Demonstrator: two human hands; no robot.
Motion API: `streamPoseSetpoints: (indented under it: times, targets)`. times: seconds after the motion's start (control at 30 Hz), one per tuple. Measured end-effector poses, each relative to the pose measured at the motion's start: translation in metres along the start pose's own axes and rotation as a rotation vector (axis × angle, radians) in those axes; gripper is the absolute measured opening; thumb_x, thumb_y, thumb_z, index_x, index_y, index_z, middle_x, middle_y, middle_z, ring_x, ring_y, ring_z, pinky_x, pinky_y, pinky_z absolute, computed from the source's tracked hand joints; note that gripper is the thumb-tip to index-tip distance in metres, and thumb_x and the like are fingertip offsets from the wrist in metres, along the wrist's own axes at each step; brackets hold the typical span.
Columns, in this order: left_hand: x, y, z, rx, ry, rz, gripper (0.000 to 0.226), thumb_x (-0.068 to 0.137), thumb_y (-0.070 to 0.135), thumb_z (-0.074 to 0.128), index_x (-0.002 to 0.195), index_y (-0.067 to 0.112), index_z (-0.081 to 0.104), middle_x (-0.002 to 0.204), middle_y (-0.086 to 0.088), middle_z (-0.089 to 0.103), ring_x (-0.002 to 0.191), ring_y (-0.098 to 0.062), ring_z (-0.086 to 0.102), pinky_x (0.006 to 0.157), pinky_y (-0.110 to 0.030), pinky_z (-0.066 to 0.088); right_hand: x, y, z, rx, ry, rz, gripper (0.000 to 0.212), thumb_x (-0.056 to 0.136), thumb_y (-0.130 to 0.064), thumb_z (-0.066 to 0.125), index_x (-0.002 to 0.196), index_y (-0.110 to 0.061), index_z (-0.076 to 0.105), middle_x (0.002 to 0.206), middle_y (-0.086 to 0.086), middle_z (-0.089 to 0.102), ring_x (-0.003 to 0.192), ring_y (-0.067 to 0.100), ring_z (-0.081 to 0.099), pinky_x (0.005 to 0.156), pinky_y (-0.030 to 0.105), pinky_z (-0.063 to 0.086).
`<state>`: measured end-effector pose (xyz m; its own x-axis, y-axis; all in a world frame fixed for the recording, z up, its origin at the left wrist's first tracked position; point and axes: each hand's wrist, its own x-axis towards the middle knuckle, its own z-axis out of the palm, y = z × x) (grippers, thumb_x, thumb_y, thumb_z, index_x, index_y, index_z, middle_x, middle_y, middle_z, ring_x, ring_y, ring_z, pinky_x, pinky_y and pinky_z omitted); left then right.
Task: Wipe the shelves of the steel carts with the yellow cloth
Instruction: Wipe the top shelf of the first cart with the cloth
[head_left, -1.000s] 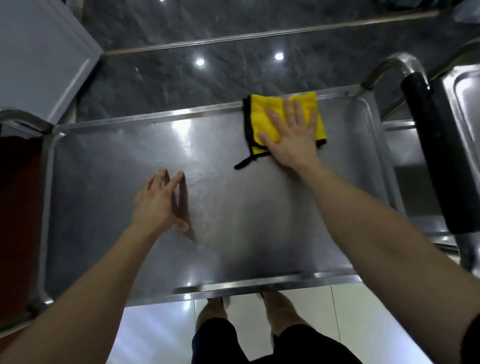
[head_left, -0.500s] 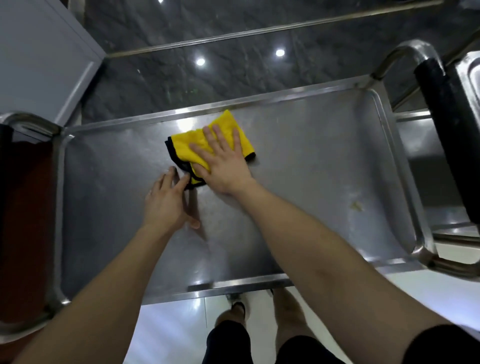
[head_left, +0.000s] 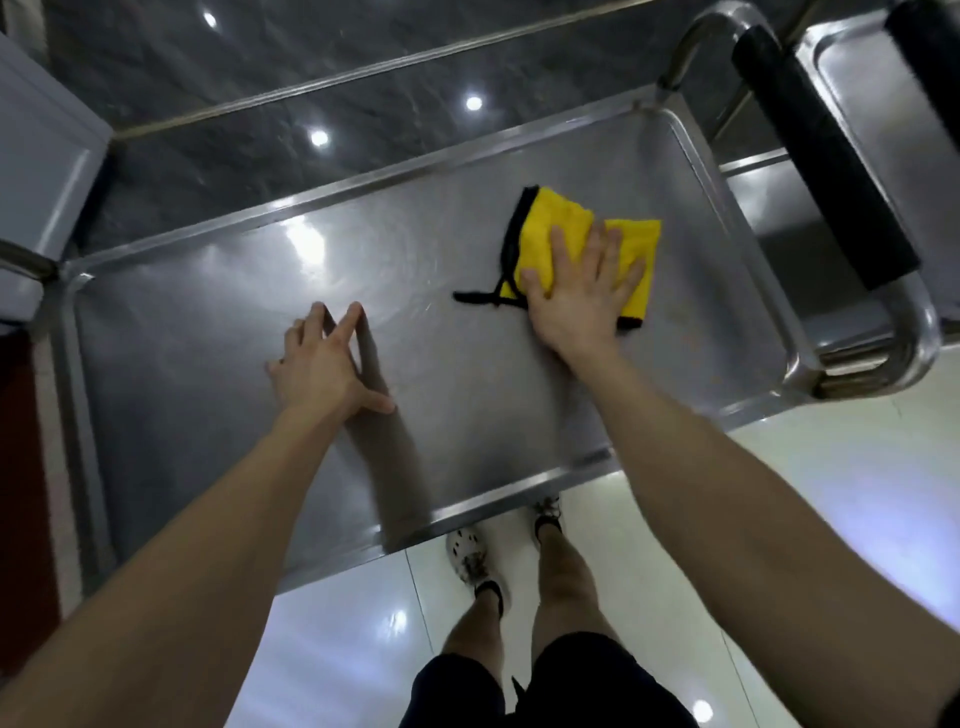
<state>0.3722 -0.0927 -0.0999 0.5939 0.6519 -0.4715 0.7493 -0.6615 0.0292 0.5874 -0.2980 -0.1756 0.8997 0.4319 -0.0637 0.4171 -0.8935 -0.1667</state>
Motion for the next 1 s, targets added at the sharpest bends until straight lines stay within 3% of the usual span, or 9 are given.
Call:
streamPoseSetpoints:
  times: [0.1,0.2,0.3,0.4,0.5,0.6,0.67,0.87,1.0]
  targets:
    - [-0.004,0.000,-0.001,0.004,0.023,0.014,0.139,0.052,0.062,0.102,0.165,0.049,0.023,0.175,-0.002,0.017,0.157,-0.035,0.024,0.110,-0.067,0.042,-0.084,-0.053,0.021,0.023,-0.016,-0.465,0.069,0.105,-0.068,0.042,0.167,-0.037,0.035,0.179,0.015,0.012,0.166,0.038,0.004,0.124,0.074,0.006]
    - [-0.003,0.000,0.003,-0.014,0.058,0.009,0.113,0.075,0.043,0.091,0.166,0.048,0.024,0.176,-0.003,0.017,0.158,-0.037,0.023,0.112,-0.070,0.040,-0.114,-0.045,0.024,-0.006,-0.092,-0.870,0.066,0.106,-0.069,0.040,0.165,-0.040,0.037,0.179,0.008,0.014,0.167,0.031,0.003,0.127,0.070,0.008]
    - [-0.001,0.000,0.002,0.003,0.020,0.016,0.134,0.058,0.056,0.102,0.165,0.049,0.022,0.174,-0.001,0.017,0.157,-0.036,0.022,0.110,-0.070,0.042,-0.080,0.007,0.012,-0.025,-0.121,-1.024,0.066,0.106,-0.071,0.042,0.165,-0.041,0.036,0.180,0.001,0.014,0.167,0.025,0.004,0.131,0.064,0.005]
    - [0.000,-0.002,0.002,0.016,0.008,0.031,0.144,0.047,0.065,0.104,0.165,0.049,0.023,0.173,-0.001,0.019,0.157,-0.036,0.022,0.109,-0.072,0.041,-0.035,0.082,-0.003,-0.047,-0.033,-0.774,0.066,0.106,-0.067,0.047,0.166,-0.041,0.035,0.178,0.001,0.020,0.166,0.026,0.012,0.131,0.063,0.007]
    - [0.001,-0.002,0.004,0.024,0.014,0.026,0.144,0.048,0.065,0.103,0.166,0.049,0.023,0.173,-0.001,0.018,0.158,-0.036,0.022,0.110,-0.073,0.038,-0.007,0.144,-0.017,-0.048,0.027,-0.193,0.070,0.105,-0.072,0.037,0.168,-0.042,0.028,0.179,0.005,0.020,0.166,0.029,0.012,0.129,0.068,0.006]
    - [0.002,-0.001,0.005,0.022,0.027,0.020,0.143,0.047,0.064,0.104,0.165,0.049,0.024,0.171,-0.001,0.020,0.157,-0.035,0.023,0.109,-0.070,0.039,-0.010,0.121,-0.013,-0.002,0.047,0.250,0.075,0.103,-0.076,0.025,0.168,-0.039,0.027,0.179,0.010,0.012,0.166,0.033,0.005,0.127,0.071,0.002]
    - [0.002,-0.001,0.007,0.007,0.030,0.020,0.143,0.047,0.062,0.104,0.165,0.048,0.025,0.172,-0.001,0.021,0.157,-0.034,0.024,0.110,-0.069,0.039,-0.039,0.065,-0.004,0.035,0.066,0.360,0.079,0.103,-0.073,0.025,0.170,-0.031,0.025,0.178,0.019,0.008,0.165,0.042,0.003,0.123,0.075,0.005]
    - [-0.020,-0.010,0.014,-0.081,0.166,-0.009,0.144,0.052,0.070,0.099,0.169,0.035,0.023,0.177,-0.011,0.018,0.161,-0.036,0.024,0.122,-0.060,0.033,-0.159,-0.033,0.014,-0.053,-0.130,-0.077,0.088,0.101,-0.081,0.018,0.172,-0.030,0.011,0.178,0.022,-0.004,0.164,0.044,-0.007,0.124,0.076,0.002]
    - [-0.065,-0.038,0.044,-0.229,0.239,0.081,0.109,0.078,0.076,0.081,0.165,0.031,0.033,0.175,-0.010,0.026,0.160,-0.037,0.027,0.127,-0.062,0.030,-0.125,0.011,-0.022,-0.010,-0.038,-0.331,0.071,0.103,-0.074,0.036,0.162,-0.034,0.044,0.167,0.016,0.040,0.153,0.040,0.037,0.117,0.064,0.030]
